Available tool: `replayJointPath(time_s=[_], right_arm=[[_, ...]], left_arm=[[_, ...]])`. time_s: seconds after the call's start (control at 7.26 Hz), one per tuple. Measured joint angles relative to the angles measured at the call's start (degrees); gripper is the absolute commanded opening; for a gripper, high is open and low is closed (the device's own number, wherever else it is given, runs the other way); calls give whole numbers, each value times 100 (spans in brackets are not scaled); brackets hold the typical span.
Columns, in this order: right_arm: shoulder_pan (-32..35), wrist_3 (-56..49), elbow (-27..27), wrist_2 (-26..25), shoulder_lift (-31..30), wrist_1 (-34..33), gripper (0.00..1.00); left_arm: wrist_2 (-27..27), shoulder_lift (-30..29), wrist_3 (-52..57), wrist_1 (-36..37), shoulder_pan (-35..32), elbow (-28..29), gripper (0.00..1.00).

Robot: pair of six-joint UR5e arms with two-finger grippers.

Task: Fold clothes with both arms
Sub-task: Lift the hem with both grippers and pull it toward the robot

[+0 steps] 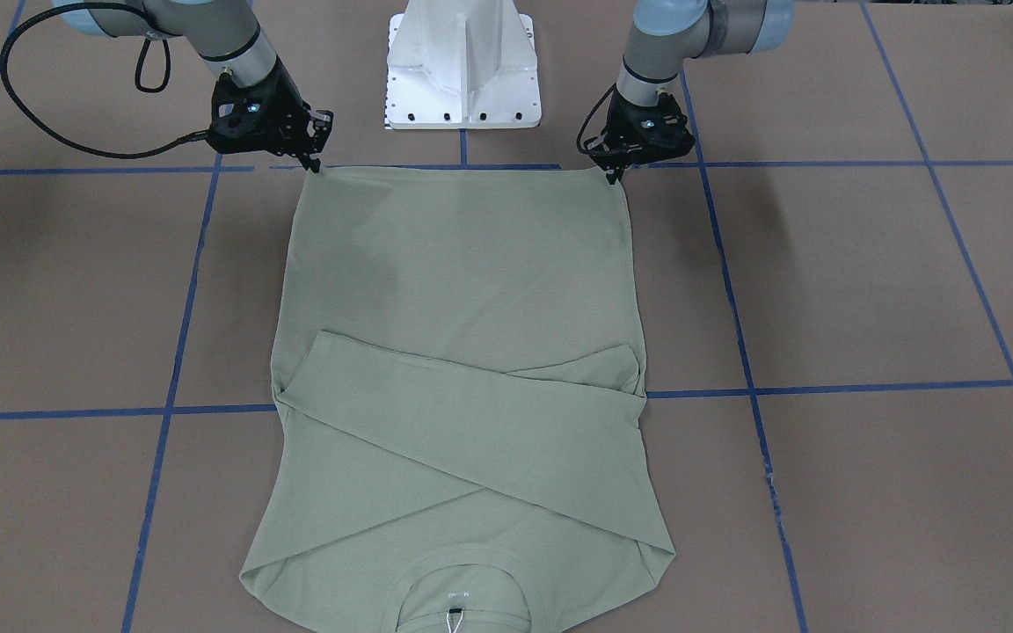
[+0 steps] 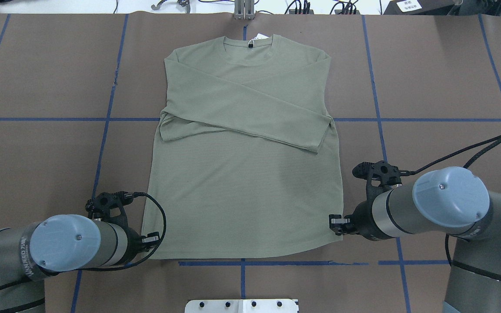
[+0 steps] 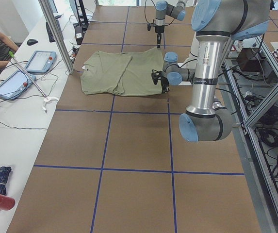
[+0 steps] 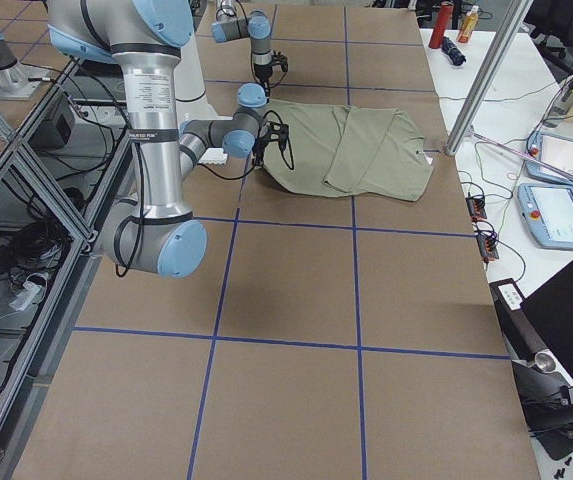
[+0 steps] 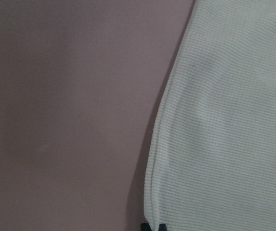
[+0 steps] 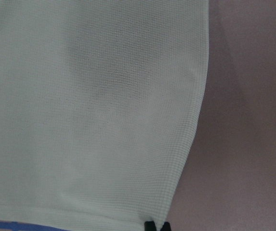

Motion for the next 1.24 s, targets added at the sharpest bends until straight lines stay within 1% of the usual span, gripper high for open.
replayJointPath(time_s=[0.28, 0.41, 0.69, 0.83, 0.96, 1.1, 1.24], right_arm=[[131, -2, 544, 460, -407, 1, 0], [149, 5, 897, 721, -678, 4, 0], [165, 34, 1613, 1405, -1293, 1, 0], [166, 39, 1847, 1644, -1516, 0, 0], [159, 39, 1934, 1751, -1614, -1, 0], [199, 25, 1871, 1775, -1612, -1, 0], [392, -34, 1635, 1767, -1476, -1, 0]], left_arm=[[-59, 5, -16, 387, 51, -532, 0], [-130, 4, -132, 545, 191, -780, 0], [-195, -17, -594, 1075, 698, -1466, 0], [-206, -32, -813, 1231, 906, -1721, 0], [-217, -41, -916, 1296, 998, -1879, 0], [-225, -71, -946, 1318, 1013, -1938, 0], [-227, -157, -914, 1322, 930, -1912, 0]])
